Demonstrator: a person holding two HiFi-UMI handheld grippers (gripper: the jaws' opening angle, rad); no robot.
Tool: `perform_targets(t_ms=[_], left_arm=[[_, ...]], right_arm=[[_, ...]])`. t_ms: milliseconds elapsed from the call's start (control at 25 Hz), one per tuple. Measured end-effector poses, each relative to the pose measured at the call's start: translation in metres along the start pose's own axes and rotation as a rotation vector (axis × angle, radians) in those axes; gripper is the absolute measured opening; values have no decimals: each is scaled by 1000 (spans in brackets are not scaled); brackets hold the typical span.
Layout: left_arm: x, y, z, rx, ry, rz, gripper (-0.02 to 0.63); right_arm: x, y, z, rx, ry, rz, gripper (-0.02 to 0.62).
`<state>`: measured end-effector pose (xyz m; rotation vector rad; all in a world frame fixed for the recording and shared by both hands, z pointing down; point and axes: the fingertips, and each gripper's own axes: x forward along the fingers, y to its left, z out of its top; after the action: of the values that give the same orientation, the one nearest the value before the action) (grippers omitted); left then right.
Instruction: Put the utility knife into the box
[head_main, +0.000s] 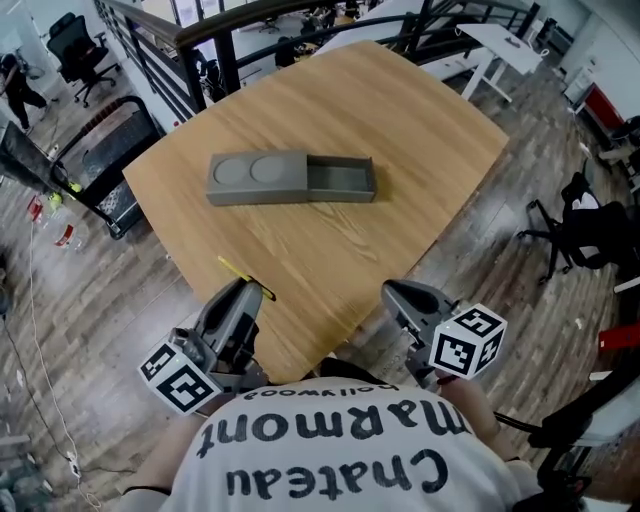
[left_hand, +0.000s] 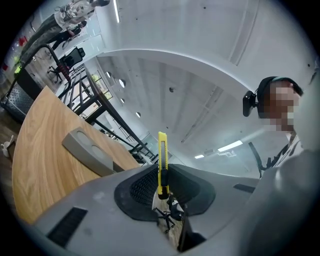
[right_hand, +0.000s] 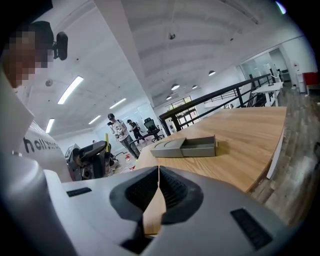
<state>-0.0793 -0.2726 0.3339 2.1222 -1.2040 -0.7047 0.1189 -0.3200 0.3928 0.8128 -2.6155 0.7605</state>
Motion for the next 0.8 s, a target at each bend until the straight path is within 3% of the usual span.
perform_targets(t_ms=[320, 600, 800], left_arm=[[23, -10, -24, 12, -15, 53, 61], [15, 7, -9, 74, -8, 134, 61], [18, 15, -3, 80, 19, 127, 61]], right_arm=[[-7, -33, -2, 13, 25, 50, 11], [26, -35, 0, 90, 15, 125, 12], [49, -32, 0, 82, 29, 126, 11]])
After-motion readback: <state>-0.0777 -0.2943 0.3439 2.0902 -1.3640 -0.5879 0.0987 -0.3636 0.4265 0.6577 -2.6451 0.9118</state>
